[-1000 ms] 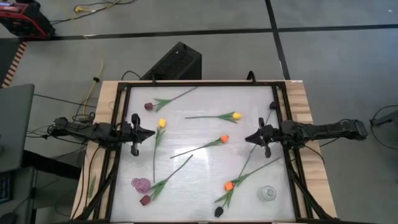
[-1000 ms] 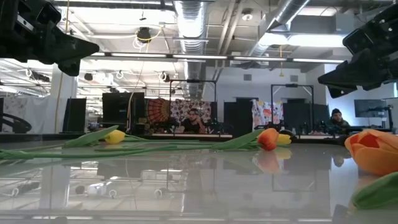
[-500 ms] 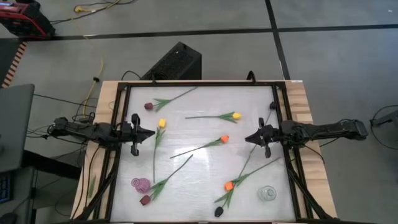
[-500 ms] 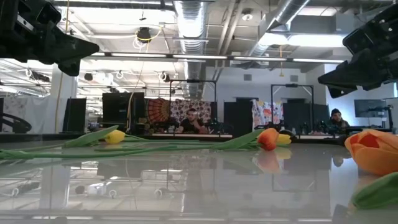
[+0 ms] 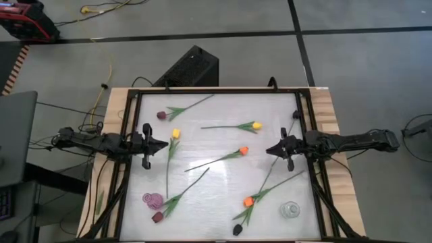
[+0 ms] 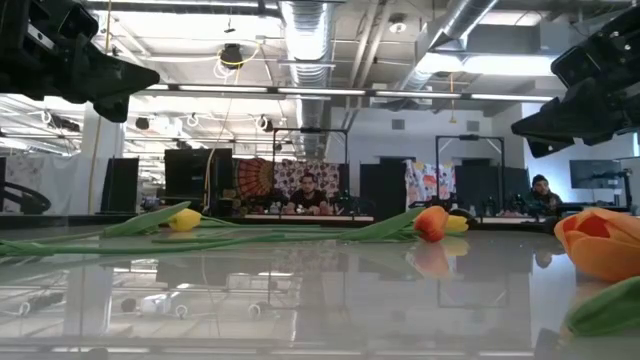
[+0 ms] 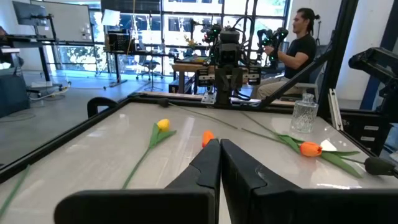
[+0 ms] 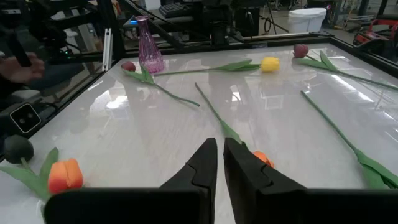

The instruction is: Sort flowers into vase by color

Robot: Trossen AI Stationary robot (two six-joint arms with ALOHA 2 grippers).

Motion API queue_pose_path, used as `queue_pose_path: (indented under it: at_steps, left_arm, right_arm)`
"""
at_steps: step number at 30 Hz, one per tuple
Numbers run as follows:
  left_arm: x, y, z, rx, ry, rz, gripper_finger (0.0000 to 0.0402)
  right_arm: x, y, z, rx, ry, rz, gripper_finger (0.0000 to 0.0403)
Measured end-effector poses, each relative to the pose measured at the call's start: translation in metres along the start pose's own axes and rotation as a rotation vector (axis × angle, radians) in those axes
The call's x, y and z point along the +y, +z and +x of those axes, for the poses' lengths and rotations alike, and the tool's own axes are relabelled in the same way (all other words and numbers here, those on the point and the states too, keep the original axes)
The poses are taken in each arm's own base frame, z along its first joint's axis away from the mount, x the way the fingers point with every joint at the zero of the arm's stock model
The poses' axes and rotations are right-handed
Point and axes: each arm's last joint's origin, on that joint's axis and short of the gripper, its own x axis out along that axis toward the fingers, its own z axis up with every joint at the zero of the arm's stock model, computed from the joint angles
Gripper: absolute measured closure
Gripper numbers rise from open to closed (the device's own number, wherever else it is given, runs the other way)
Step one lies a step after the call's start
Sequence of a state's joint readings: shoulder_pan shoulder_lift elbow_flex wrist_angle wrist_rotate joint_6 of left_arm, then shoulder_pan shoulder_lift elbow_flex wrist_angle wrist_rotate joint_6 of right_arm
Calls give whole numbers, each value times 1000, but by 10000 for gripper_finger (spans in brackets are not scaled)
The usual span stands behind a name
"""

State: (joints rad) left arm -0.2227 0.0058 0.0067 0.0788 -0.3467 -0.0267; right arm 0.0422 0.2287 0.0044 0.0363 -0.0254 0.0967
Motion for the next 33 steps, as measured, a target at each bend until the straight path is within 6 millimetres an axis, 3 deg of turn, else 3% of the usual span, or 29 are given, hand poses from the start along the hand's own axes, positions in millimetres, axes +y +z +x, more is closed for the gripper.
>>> queue_pose_path:
  at_steps: [6, 13, 16, 19, 27, 33]
  left_arm:
    - [0, 0, 0, 0, 0, 0, 401]
    - [1, 6, 0, -55, 48, 64, 401]
    - [2, 14, -1, -139, 67, -52, 401]
    - [2, 17, -2, -173, 56, -200, 401]
    - [5, 17, -2, -186, 135, -289, 401]
    - [7, 17, -2, -196, 224, -302, 401]
  right_arm:
    - [0, 0, 0, 0, 1, 0, 345]
    - [0, 0, 0, 5, 5, -181, 345]
    - [0, 0, 0, 5, 4, -187, 345]
    - [-1, 0, 0, 7, -21, -332, 345]
    - [-5, 7, -1, -34, -121, -640, 345]
    - [-1, 26, -3, -242, -111, -495, 345]
